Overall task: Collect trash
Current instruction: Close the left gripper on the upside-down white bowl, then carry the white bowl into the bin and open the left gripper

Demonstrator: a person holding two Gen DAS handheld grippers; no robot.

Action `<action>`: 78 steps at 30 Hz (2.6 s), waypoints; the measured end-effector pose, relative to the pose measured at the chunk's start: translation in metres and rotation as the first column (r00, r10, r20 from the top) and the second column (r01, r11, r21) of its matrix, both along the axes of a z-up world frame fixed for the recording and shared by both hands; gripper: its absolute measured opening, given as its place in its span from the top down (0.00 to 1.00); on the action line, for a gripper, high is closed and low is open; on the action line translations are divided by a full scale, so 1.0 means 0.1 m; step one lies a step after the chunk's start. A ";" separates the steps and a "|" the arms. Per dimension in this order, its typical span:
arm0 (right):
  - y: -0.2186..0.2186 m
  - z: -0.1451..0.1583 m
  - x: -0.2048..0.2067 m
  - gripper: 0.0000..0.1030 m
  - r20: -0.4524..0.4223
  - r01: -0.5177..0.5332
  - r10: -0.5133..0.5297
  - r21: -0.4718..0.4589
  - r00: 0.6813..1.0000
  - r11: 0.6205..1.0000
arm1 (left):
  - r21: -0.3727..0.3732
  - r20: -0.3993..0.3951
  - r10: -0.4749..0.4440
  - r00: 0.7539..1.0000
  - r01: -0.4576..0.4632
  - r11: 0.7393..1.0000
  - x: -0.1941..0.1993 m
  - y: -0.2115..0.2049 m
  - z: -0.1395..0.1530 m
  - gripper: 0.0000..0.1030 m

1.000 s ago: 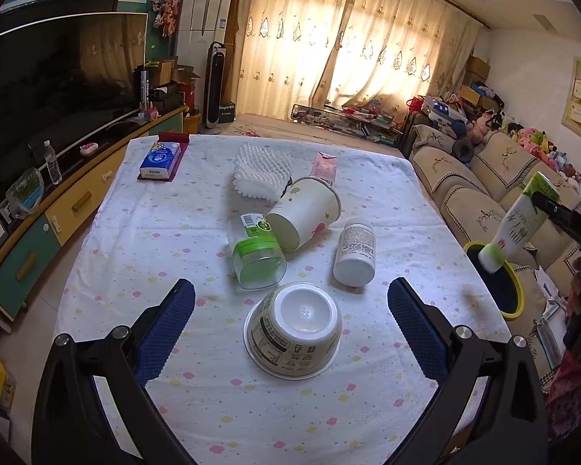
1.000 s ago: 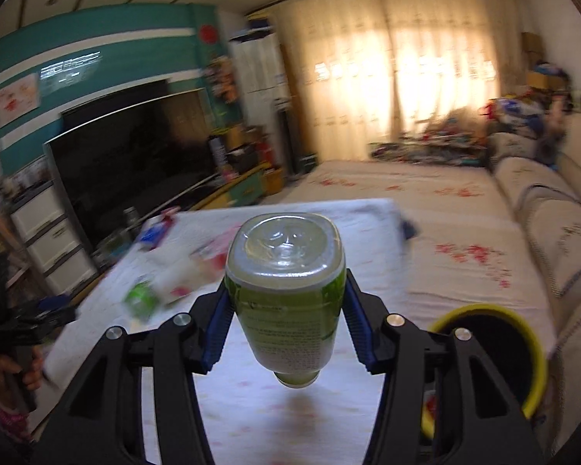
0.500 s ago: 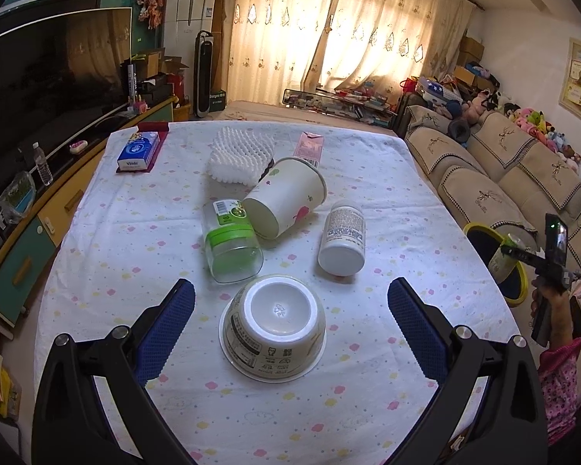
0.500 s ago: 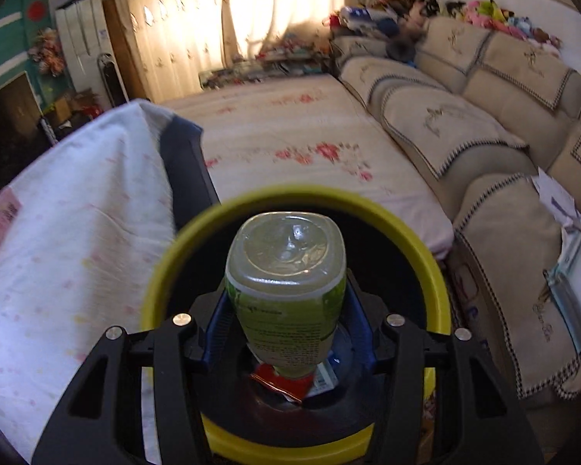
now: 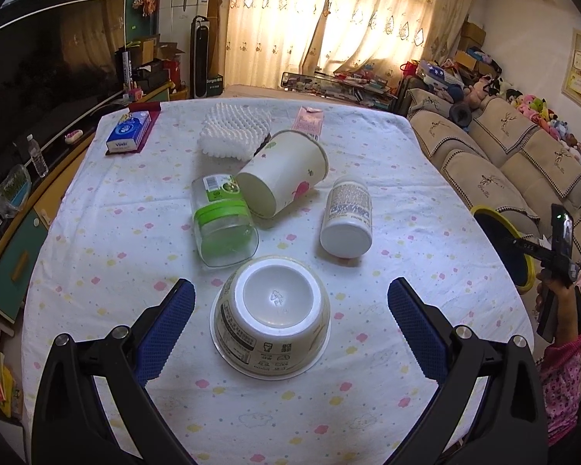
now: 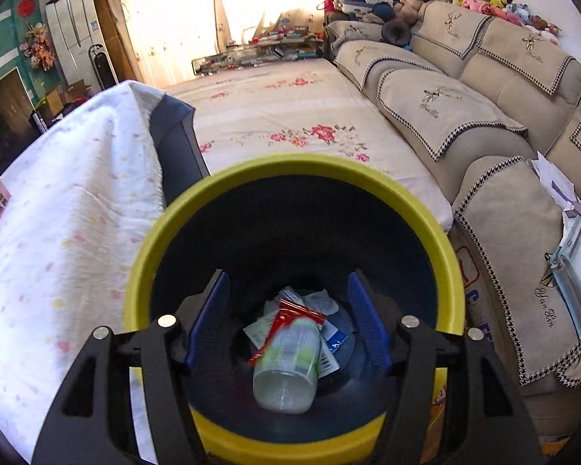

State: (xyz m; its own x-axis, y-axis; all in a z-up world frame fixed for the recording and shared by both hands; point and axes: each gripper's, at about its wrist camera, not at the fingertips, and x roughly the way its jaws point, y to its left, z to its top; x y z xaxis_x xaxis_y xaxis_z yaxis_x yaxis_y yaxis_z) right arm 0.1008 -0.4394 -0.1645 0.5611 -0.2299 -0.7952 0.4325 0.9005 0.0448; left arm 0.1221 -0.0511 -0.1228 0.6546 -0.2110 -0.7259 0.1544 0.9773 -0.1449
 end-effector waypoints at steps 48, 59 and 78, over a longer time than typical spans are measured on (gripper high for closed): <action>0.02 0.49 -0.63 0.36 0.118 -0.003 0.002 0.013 0.993 1.000 | 0.151 0.056 -0.368 0.928 0.356 0.922 0.37 -1.34 0.39 0.22; -0.59 0.50 -1.19 0.36 0.142 0.137 -0.139 0.026 0.980 0.990 | 0.108 0.024 -0.694 0.719 0.689 0.717 0.80 -3.48 0.39 0.21; -0.65 0.38 -1.24 0.34 0.123 0.134 -0.140 0.055 0.983 0.989 | 0.057 -0.085 -0.691 0.718 0.696 0.716 1.47 -4.58 -0.23 0.10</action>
State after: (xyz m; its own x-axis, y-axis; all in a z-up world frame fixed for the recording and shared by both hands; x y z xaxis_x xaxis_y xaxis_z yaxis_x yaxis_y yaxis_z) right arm -0.0236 -0.5043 -0.1270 0.6233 -0.2764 -0.7316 0.5398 0.8289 0.1467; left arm 0.2687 -0.5094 -0.1456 0.3077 -0.5309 -0.7896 0.7875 0.6078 -0.1018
